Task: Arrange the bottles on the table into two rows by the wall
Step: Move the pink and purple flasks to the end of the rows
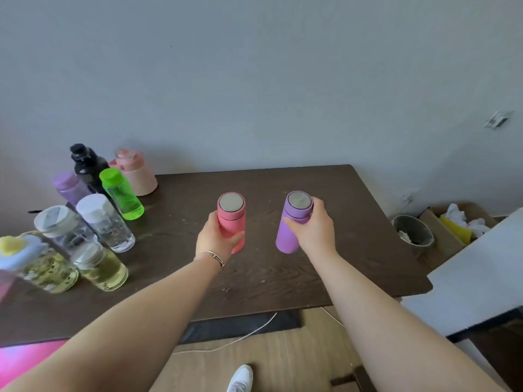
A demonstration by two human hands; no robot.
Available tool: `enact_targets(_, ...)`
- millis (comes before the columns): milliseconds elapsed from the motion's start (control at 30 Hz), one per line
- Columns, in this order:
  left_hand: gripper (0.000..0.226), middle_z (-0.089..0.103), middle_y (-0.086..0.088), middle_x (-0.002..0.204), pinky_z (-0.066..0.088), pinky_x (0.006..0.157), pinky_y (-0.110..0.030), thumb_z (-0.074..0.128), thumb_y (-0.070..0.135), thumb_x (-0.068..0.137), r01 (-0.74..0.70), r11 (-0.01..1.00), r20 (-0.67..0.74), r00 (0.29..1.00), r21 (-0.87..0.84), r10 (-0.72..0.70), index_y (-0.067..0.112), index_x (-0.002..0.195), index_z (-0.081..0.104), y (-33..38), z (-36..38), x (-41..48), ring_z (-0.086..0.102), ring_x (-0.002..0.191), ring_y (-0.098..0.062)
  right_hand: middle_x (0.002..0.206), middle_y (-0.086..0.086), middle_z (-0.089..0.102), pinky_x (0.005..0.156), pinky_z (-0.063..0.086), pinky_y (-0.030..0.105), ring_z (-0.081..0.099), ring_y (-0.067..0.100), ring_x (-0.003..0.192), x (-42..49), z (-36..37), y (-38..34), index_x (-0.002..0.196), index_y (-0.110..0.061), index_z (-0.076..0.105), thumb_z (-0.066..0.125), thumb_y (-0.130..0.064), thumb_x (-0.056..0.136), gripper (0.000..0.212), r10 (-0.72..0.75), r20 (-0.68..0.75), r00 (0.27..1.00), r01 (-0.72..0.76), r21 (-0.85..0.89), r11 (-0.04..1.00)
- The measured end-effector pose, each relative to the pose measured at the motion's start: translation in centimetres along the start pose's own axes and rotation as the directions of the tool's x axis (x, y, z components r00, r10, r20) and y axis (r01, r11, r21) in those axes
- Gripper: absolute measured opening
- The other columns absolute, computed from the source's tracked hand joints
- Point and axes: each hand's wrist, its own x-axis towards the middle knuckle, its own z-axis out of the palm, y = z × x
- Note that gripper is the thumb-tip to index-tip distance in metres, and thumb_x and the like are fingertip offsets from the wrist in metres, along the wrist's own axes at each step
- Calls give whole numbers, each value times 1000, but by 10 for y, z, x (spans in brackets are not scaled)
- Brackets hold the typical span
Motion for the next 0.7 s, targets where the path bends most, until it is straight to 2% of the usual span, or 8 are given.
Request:
enact_targets(167,54,60,2,99,41,73,-30,78,33,73,62,998,-93,994,-3,-62,22,116,47,-22,-25,-55,57,90,-23,113,-14,57,84,48,28,56,11,102,-55,3,-1,126,-25,49,83,-27,76,61,-38,91,995,37,17,999)
enact_targets(333,52,62,-2,100,43,74,-32,79,35,72,108,994,-157,982,-2,-107,22,109,46,-47,-47,-96,58,90,-26,124,-7,61,84,47,28,59,16,108,-96,20,-7,129,-24,49,83,-29,76,64,-50,142,989,46,27,999)
enact_targets(500,56,63,-2,105,43,77,-33,80,36,72,144,990,-192,971,-10,-143,21,114,46,-69,-73,-117,58,94,-26,128,-5,60,86,50,29,59,18,113,-126,41,-18,131,-25,47,85,-30,75,68,-76,190,979,75,12,997)
enact_targets(700,54,60,0,101,43,77,-32,79,35,74,152,988,-223,963,-12,-151,21,114,47,-104,-120,-130,56,91,-25,130,-4,60,87,51,31,59,19,115,-155,84,-43,132,-24,46,86,-30,74,70,-92,221,971,100,-29,995)
